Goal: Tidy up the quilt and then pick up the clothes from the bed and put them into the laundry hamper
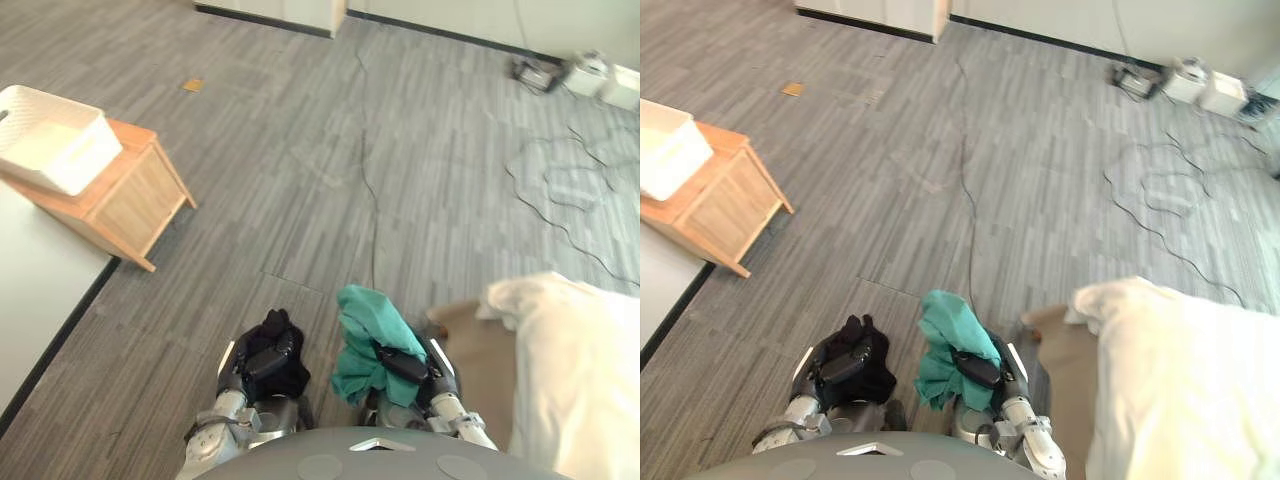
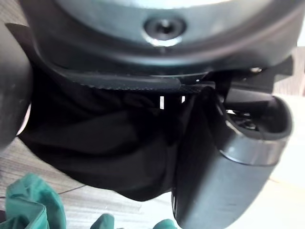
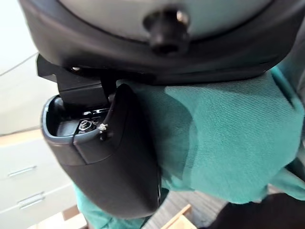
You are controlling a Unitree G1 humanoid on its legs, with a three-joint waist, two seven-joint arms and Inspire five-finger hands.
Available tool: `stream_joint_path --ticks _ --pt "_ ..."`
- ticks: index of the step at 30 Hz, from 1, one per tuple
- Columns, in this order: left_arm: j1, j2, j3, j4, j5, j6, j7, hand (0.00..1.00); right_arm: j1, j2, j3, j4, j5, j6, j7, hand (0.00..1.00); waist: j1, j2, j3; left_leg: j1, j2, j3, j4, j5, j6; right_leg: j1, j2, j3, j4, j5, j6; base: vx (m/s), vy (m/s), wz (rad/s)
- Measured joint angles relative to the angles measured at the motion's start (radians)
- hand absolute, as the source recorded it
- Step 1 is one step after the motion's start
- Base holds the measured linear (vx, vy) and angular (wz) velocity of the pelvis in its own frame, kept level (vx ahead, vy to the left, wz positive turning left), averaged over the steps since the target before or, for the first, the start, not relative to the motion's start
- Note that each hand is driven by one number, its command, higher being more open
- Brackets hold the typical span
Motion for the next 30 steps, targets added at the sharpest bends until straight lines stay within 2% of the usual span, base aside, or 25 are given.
stream_joint_path --ticks 1,3,5,6,7,8,9,10,11,12,13,15,17,18,19,20,22,23,24,25,26,27,28,29,30 --pt "-0.009 0.001 0.000 -0.001 0.000 0.001 -0.004 0.00 0.003 0.008 0.001 -0.018 0.004 0.000 -0.005 0.00 -0.013 0.009 0.004 0.021 0.014 -0.029 -0.025 0.008 -0.012 -0.006 0.022 -0.004 -0.142 0.040 0.004 0.34 -0.095 0.88" --pt "0.009 -0.002 -0.013 -0.021 0.000 -0.002 -0.013 0.00 0.045 0.034 0.007 -0.073 0.019 0.011 -0.013 0.00 0.003 -0.001 0.005 0.084 0.027 -0.049 -0.077 -0.003 -0.045 -0.035 0.040 0.057 -0.378 0.189 0.009 0.40 -0.143 0.66" --pt "0.055 -0.006 -0.019 -0.024 -0.003 -0.005 -0.013 0.00 0.073 0.048 0.023 -0.110 0.018 0.026 -0.017 0.00 -0.003 -0.019 -0.002 0.145 0.027 -0.061 -0.096 -0.029 -0.086 -0.045 0.031 0.107 -0.358 0.238 0.005 0.46 -0.259 0.47" --pt "0.085 -0.007 -0.020 -0.026 -0.004 -0.010 -0.022 0.00 0.101 0.055 0.038 -0.142 0.019 0.030 -0.024 0.00 -0.004 -0.025 -0.013 0.177 0.040 -0.079 -0.096 -0.074 -0.110 -0.055 0.031 0.119 -0.297 0.245 -0.012 0.53 -0.329 0.60" --pt "0.088 -0.006 -0.020 -0.030 -0.005 -0.011 -0.030 0.00 0.111 0.058 0.049 -0.156 0.018 0.032 -0.024 0.00 -0.006 -0.026 -0.018 0.185 0.052 -0.089 -0.095 -0.100 -0.108 -0.061 0.035 0.113 -0.260 0.245 -0.015 0.54 -0.378 0.54" --pt "0.110 -0.021 -0.014 -0.033 -0.006 -0.012 -0.031 0.00 0.122 0.051 0.072 -0.171 0.014 0.046 -0.024 0.00 -0.006 -0.003 -0.034 0.206 0.101 -0.092 -0.080 -0.137 -0.150 -0.071 0.069 0.098 -0.192 0.275 -0.047 0.56 -0.389 0.42" --pt "0.131 -0.031 -0.011 -0.039 -0.006 -0.012 -0.032 0.00 0.117 0.046 0.083 -0.173 0.014 0.051 -0.024 0.00 -0.006 0.017 -0.053 0.201 0.136 -0.102 -0.040 -0.153 -0.172 -0.064 0.094 0.081 -0.172 0.265 -0.058 0.67 -0.521 0.33" --pt "0.140 -0.047 0.004 -0.072 -0.005 -0.013 -0.036 0.00 0.087 0.048 0.090 -0.167 0.014 0.073 -0.030 0.00 -0.003 0.028 -0.046 0.065 0.192 -0.095 0.282 -0.139 -0.174 -0.046 0.138 0.052 -0.127 0.202 -0.097 0.56 -0.483 0.18" --pt "0.144 -0.063 0.013 -0.093 -0.003 -0.016 -0.045 0.00 0.075 0.031 0.088 -0.175 0.015 0.075 -0.026 0.00 0.003 0.045 -0.037 -0.044 0.231 -0.103 0.523 -0.045 -0.132 -0.009 0.175 0.042 -0.136 0.172 -0.121 0.53 -0.515 0.05" --pt "0.145 -0.075 0.017 -0.102 0.005 -0.025 -0.050 0.00 0.068 0.014 0.083 -0.177 0.015 0.074 -0.020 0.00 0.009 0.057 -0.029 -0.103 0.246 -0.129 0.646 0.061 -0.133 0.025 0.193 0.043 -0.153 0.160 -0.134 0.53 -0.411 -0.39" --pt "0.134 -0.093 0.016 -0.108 0.009 -0.043 -0.061 0.00 0.045 -0.012 0.061 -0.159 0.015 0.075 -0.007 0.00 0.038 0.070 -0.003 -0.182 0.224 -0.179 0.821 0.114 -0.143 0.097 0.218 0.067 -0.191 0.133 -0.159 0.54 -0.348 -0.62" --pt "0.113 -0.094 0.002 -0.110 0.009 -0.053 -0.086 0.00 -0.003 -0.041 0.018 -0.107 0.016 0.077 -0.002 0.00 0.052 0.085 0.023 -0.298 0.138 -0.185 0.907 0.056 -0.143 0.203 0.221 0.104 -0.245 0.108 -0.171 0.52 -0.245 -0.64" --pt "0.118 -0.089 -0.019 -0.133 0.008 -0.075 -0.091 0.00 -0.018 -0.067 -0.027 -0.086 0.019 0.076 -0.001 0.00 0.057 0.083 0.025 -0.410 0.064 -0.109 0.748 0.036 -0.155 0.324 0.218 0.132 -0.334 0.090 -0.168 0.57 -0.209 -0.46" --pt "0.118 -0.085 -0.025 -0.138 0.008 -0.078 -0.090 0.00 -0.018 -0.074 -0.029 -0.087 0.021 0.076 -0.001 0.00 0.056 0.079 0.027 -0.423 0.056 -0.077 0.659 0.038 -0.156 0.356 0.215 0.136 -0.357 0.084 -0.167 0.56 -0.170 -0.31" --pt "0.117 -0.077 -0.044 -0.143 0.008 -0.086 -0.089 0.00 -0.012 -0.084 -0.030 -0.093 0.024 0.076 -0.001 0.00 0.054 0.071 0.027 -0.431 0.042 -0.001 0.451 0.054 -0.153 0.415 0.212 0.137 -0.403 0.075 -0.158 0.60 -0.154 -0.22" --pt "0.118 -0.070 -0.068 -0.147 0.008 -0.090 -0.088 0.00 0.005 -0.088 -0.029 -0.109 0.024 0.076 -0.001 0.00 0.052 0.067 0.027 -0.431 0.038 0.080 0.243 0.105 -0.153 0.475 0.211 0.137 -0.442 0.060 -0.133 0.62 -0.140 -0.15" --pt "0.118 -0.067 -0.105 -0.156 0.007 -0.089 -0.081 0.00 0.041 -0.090 -0.023 -0.139 0.023 0.075 -0.001 0.00 0.049 0.069 0.026 -0.431 0.037 0.177 -0.004 0.193 -0.154 0.552 0.216 0.127 -0.494 0.035 -0.093 0.64 -0.069 0.00" --pt "0.117 -0.067 -0.122 -0.164 0.007 -0.087 -0.072 0.00 0.061 -0.095 -0.010 -0.145 0.023 0.074 -0.002 0.00 0.048 0.071 0.025 -0.435 0.047 0.229 -0.044 0.204 -0.146 0.582 0.223 0.121 -0.506 0.019 -0.071 0.79 -0.007 -0.05" --pt "0.113 -0.067 -0.144 -0.162 0.008 -0.086 -0.067 0.00 0.084 -0.099 0.016 -0.143 0.018 0.076 -0.017 0.00 0.052 0.069 0.020 -0.432 0.068 0.290 -0.027 0.247 -0.084 0.635 0.227 0.117 -0.488 -0.014 -0.037 0.68 0.021 -0.03" --pt "0.107 -0.069 -0.149 -0.152 0.007 -0.080 -0.065 0.00 0.091 -0.096 0.026 -0.138 0.018 0.081 -0.030 0.00 0.052 0.065 0.009 -0.432 0.064 0.292 -0.003 0.289 -0.024 0.637 0.222 0.115 -0.456 -0.022 -0.039 0.73 0.053 0.07" --pt "0.093 -0.083 -0.152 -0.124 0.008 -0.068 -0.058 0.00 0.093 -0.092 0.034 -0.125 0.018 0.085 -0.042 0.00 0.044 0.062 -0.009 -0.431 0.052 0.280 0.017 0.311 0.036 0.602 0.204 0.102 -0.345 -0.025 -0.038 0.76 0.090 0.25" --pt "0.088 -0.088 -0.152 -0.115 0.010 -0.061 -0.044 0.00 0.084 -0.085 0.039 -0.105 0.016 0.087 -0.048 0.00 0.037 0.048 -0.026 -0.416 0.027 0.269 0.008 0.287 0.073 0.523 0.170 0.089 -0.165 -0.019 -0.037 0.77 0.100 0.33" --pt "0.101 -0.071 -0.144 -0.131 0.009 -0.066 -0.033 0.00 0.074 -0.073 0.045 -0.087 0.013 0.088 -0.050 0.00 0.029 0.024 -0.035 -0.360 -0.019 0.267 -0.031 0.258 0.101 0.395 0.108 0.091 0.133 0.071 -0.022 0.60 0.090 0.34" --pt "0.104 -0.064 -0.139 -0.137 0.009 -0.069 -0.027 0.00 0.064 -0.064 0.049 -0.076 0.013 0.088 -0.051 0.00 0.021 0.008 -0.030 -0.327 -0.045 0.254 -0.051 0.240 0.108 0.342 0.083 0.108 0.256 0.173 -0.001 0.59 0.049 0.55" --pt "0.100 -0.060 -0.138 -0.129 0.009 -0.069 -0.010 0.00 0.046 -0.054 0.054 -0.062 0.008 0.085 -0.049 0.00 0.006 -0.008 -0.030 -0.265 -0.081 0.222 -0.072 0.212 0.100 0.249 0.061 0.146 0.443 0.197 0.012 0.70 0.037 0.70"
